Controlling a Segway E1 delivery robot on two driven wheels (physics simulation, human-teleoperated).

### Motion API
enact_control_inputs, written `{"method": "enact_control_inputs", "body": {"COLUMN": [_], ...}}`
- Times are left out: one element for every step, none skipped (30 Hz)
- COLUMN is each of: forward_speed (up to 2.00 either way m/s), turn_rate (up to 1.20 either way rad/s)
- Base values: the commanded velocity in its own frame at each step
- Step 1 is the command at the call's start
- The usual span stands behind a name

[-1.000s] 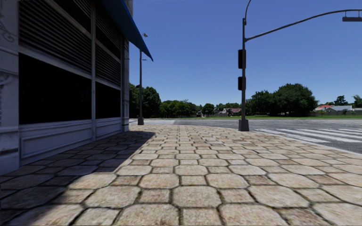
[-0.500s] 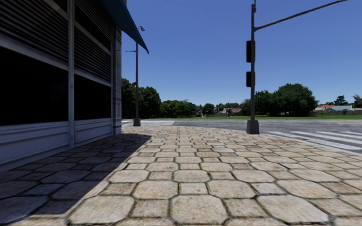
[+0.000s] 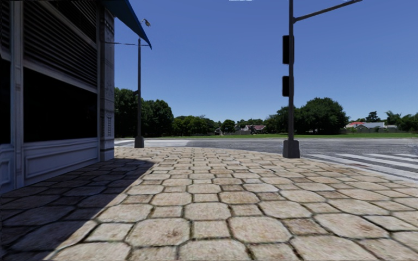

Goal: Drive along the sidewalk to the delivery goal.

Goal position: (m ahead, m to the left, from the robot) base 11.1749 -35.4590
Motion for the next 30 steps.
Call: {"method": "enact_control_inputs", "body": {"forward_speed": [2.00, 2.00, 2.00, 2.00, 2.00, 2.00, 2.00, 2.00, 2.00, 2.00, 2.00, 2.00, 2.00, 2.00, 2.00, 2.00, 2.00, 2.00, 2.00, 2.00, 2.00, 2.00, 2.00, 2.00, 2.00, 1.99, 1.92, 1.83, 1.73, 1.65], "turn_rate": [0.00, 0.00, 0.00, 0.00, -0.49, -0.70, -1.10, -1.09, -0.04, 0.00, 0.00, 0.00, 0.00, 0.00, 0.00, -0.36, -0.79, -1.01, -1.11, -1.14, -1.15, -0.77, -0.19, -0.19, 0.00, 0.00, 0.00, -0.17, -0.63, -1.06]}}
